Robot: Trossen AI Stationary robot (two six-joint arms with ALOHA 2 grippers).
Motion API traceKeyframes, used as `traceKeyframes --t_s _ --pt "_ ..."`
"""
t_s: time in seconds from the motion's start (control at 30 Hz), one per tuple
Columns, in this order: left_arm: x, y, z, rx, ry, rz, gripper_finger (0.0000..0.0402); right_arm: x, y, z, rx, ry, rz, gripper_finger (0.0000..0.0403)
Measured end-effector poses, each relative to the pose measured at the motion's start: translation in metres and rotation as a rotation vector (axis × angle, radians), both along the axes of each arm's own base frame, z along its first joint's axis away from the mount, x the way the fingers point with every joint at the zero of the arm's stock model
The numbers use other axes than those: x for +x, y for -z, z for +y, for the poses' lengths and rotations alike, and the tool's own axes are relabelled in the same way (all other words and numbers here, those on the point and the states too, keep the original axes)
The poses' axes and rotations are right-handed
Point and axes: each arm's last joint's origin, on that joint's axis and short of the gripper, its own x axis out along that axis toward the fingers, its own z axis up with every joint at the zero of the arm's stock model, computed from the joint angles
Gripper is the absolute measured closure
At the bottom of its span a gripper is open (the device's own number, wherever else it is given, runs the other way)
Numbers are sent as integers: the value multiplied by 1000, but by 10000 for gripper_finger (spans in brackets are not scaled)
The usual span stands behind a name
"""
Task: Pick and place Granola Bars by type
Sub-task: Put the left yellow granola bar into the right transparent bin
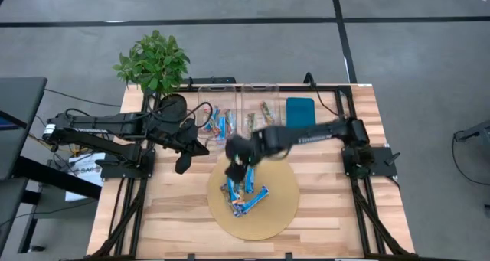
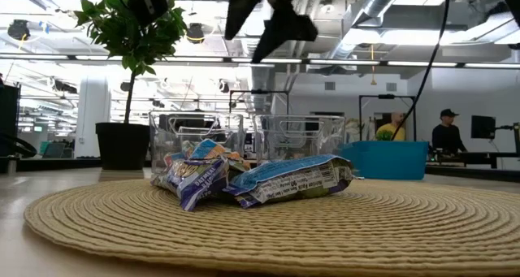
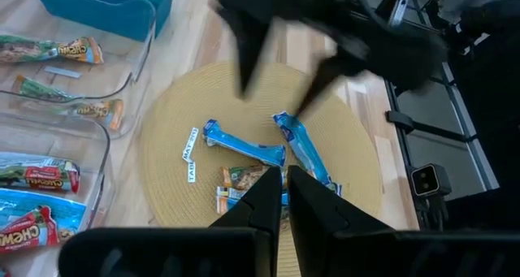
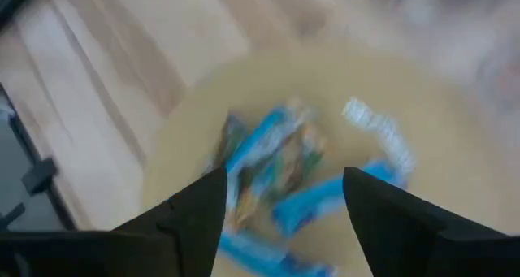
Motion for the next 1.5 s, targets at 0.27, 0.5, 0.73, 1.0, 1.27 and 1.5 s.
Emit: traceKeyframes --t_s 0.27,0.5,0.73,1.0,1.27,1.5 --pt "0 0 0 13 13 -1 386 7 44 56 96 118 113 186" --pt "-1 1 0 29 33 6 386 18 93 81 153 130 202 194" --pt "-2 2 -1 18 52 19 386 28 97 79 179 137 134 196" --pt "-1 2 -1 18 52 17 386 37 95 62 193 117 94 205" --pt "-1 2 -1 18 51 17 386 40 94 59 180 110 62 232" --pt "-1 2 -1 18 51 17 386 47 116 58 194 92 90 257"
